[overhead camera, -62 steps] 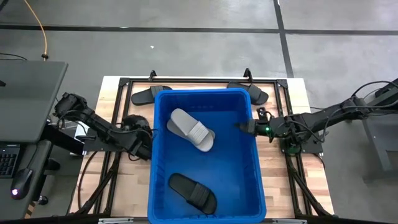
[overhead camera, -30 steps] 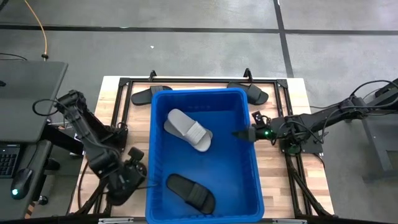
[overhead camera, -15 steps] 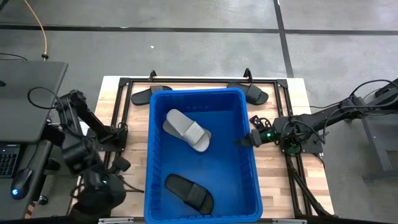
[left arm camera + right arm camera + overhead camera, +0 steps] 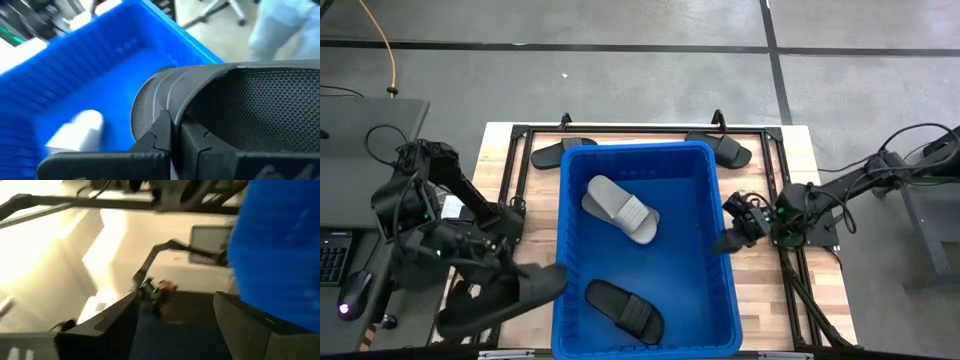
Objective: Pick and place slides into bin
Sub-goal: Put the bottom black slipper into the blue bin
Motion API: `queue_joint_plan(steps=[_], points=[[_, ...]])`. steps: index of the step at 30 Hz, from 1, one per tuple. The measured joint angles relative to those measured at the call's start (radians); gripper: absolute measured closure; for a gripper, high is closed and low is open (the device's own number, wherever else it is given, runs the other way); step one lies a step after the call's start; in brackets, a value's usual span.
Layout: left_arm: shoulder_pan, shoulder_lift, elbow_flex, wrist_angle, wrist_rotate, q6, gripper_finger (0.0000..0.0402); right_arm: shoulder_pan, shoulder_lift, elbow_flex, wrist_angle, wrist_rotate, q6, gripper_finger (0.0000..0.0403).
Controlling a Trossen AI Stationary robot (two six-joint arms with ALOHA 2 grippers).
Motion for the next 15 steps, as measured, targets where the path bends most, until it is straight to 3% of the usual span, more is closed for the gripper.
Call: queue_joint_plan(steps=[3, 8, 11, 15], points=[[0.028, 0.002, 0.003, 0.012, -0.076, 0.103, 0.0401, 0.03, 0.0, 0.0, 0.087, 0.024, 0.003, 0.0155], [0.125, 0.018, 0.002, 0.025, -0.151, 0.222, 0.0401, 0.058, 0.003, 0.0, 0.256, 0.196, -0.098, 0.0155], [0.197, 0.043, 0.002, 0.03, -0.171, 0.295, 0.0401, 0.062, 0.003, 0.0, 0.269, 0.31, -0.156, 0.0155], [0.273, 0.066, 0.002, 0.066, -0.176, 0.416, 0.0401, 0.031, 0.015, 0.001, 0.208, 0.31, -0.09, 0.0155]])
